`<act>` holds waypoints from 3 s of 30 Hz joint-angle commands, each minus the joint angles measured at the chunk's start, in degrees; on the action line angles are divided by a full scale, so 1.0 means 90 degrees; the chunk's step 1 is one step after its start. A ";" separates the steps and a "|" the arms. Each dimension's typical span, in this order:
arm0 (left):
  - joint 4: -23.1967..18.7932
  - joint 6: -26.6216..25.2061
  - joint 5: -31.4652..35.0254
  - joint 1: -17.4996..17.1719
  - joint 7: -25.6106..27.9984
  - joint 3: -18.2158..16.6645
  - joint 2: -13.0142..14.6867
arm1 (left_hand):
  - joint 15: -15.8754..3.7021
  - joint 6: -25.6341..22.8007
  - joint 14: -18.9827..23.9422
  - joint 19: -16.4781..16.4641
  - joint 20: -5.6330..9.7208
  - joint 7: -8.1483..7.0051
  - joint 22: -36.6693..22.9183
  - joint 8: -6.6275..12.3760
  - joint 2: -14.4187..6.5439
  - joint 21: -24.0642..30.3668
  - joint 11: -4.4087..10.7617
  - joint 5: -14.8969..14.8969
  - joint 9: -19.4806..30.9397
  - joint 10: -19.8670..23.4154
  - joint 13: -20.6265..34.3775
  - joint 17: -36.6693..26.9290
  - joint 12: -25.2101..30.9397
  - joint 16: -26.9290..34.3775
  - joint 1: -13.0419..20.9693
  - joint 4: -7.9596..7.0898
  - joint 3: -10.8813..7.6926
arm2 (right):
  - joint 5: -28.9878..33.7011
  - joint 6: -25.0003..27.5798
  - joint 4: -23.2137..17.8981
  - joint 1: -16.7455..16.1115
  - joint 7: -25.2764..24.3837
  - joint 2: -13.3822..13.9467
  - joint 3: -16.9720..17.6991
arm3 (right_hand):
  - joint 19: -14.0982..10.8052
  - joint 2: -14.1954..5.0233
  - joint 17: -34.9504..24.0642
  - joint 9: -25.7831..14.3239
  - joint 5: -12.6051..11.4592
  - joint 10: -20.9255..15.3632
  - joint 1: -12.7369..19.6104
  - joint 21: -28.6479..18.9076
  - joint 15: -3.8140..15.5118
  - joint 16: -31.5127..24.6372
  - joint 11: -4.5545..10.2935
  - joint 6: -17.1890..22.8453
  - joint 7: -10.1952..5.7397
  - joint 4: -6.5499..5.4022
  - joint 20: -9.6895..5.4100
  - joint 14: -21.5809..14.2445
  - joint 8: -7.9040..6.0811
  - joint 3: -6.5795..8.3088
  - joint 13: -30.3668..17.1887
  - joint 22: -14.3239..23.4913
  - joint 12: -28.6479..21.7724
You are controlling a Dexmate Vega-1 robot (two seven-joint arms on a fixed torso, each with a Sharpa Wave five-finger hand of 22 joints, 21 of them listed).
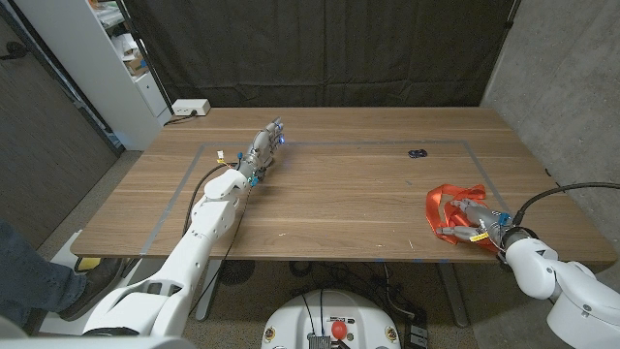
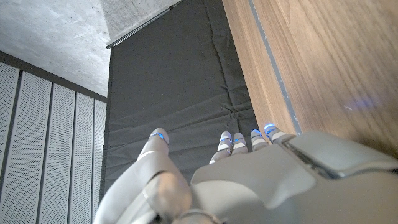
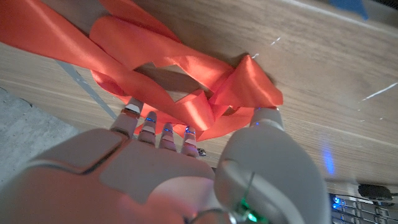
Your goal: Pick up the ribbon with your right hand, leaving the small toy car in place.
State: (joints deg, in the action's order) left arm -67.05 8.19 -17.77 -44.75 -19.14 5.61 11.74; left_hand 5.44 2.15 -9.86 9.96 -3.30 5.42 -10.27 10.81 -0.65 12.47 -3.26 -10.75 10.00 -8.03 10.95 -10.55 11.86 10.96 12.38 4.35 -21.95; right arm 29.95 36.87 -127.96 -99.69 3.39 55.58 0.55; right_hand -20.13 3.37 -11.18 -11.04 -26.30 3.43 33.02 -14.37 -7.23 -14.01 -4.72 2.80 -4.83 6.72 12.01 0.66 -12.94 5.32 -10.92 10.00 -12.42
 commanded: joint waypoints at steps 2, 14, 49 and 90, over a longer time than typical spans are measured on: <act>-0.0118 -0.0027 -0.0008 -0.0076 0.0026 -0.0020 0.0008 | 0.0017 -0.0059 -0.0169 0.0732 -0.0040 0.0014 -0.0015 0.0018 -0.0050 -0.0044 0.0040 0.0037 0.0033 -0.0038 0.0011 -0.0009 0.0017 -0.0004 0.0014 0.0030 -0.0015 | -0.0433 0.0261 0.0252 0.0202 -0.0398 0.0339 -0.0347 | -0.0772 -0.0114 -0.0027 -0.0029 -0.0024 -0.0537 0.0350 -0.0115 0.0237 -0.0124 0.0235 0.0484 -0.0168 0.0122 -0.0009 -0.0459 -0.0095 0.0053 -0.0023 0.0006 -0.0135; -0.0211 -0.0038 -0.0050 -0.0168 0.0038 -0.0041 0.0017 | 0.0010 -0.0060 -0.0169 0.0728 -0.0071 0.0022 -0.0016 0.0013 -0.0056 -0.0050 0.0063 0.0039 0.0032 -0.0042 0.0012 -0.0010 0.0016 -0.0002 0.0005 0.0040 -0.0010 | -0.0556 0.0410 0.0282 0.0321 -0.0985 0.0648 -0.0717 | -0.2864 -0.0520 -0.0050 -0.0026 0.0292 -0.2500 0.1567 -0.0243 0.0987 -0.0479 0.0426 0.2053 -0.0147 0.0291 -0.0961 -0.2198 -0.0272 0.0426 -0.0006 -0.0028 -0.0340; -0.0250 -0.0054 -0.0149 -0.0204 0.0015 -0.0087 0.0040 | 0.0008 -0.0102 -0.0166 0.0722 -0.0113 0.0040 -0.0021 0.0018 -0.0069 -0.0064 0.0061 0.0041 0.0031 -0.0032 0.0015 -0.0013 0.0020 0.0001 -0.0018 0.0064 0.0003 | -0.0284 0.1211 0.0122 0.1167 -0.2147 0.1248 -0.1949 | -0.4708 -0.1488 -0.1300 -0.0075 0.1670 -0.5632 0.3815 -0.0647 0.2246 -0.1801 0.1050 0.4963 -0.0041 0.0297 -0.2713 -0.5367 -0.0617 0.1195 -0.0096 0.0160 -0.0735; -0.0280 -0.0019 -0.0155 -0.0200 0.0010 -0.0072 0.0019 | -0.0002 -0.0164 -0.0173 0.0731 -0.0108 0.0039 -0.0024 0.0026 -0.0092 -0.0081 0.0057 0.0041 0.0032 -0.0026 0.0017 -0.0014 0.0022 0.0000 -0.0042 0.0090 0.0013 | -0.0019 0.1641 -0.0586 0.0607 -0.2831 0.1387 -0.1073 | -0.5024 -0.1417 -0.1903 -0.0246 0.1809 -0.6526 0.4428 -0.1420 0.2254 -0.1850 0.1227 0.5718 -0.0127 0.0180 -0.2731 -0.6401 -0.0784 0.1364 -0.0408 0.0426 -0.1160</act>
State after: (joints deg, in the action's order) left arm -69.70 7.87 -19.09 -46.76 -19.01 4.95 11.85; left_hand 5.43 1.21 -9.87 9.97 -3.89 5.73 -10.25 10.81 -1.16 11.85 -2.97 -10.29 10.00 -8.33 10.95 -10.52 11.86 10.96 11.86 5.01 -21.79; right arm 28.66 49.94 -130.68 -92.42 -21.80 68.30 -11.99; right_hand -64.96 -9.80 -28.04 -13.05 -10.06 -53.88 72.28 -26.73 8.61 -30.93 5.51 53.67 -5.92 8.69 -12.59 -56.52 -19.74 17.57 -14.48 13.73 -22.30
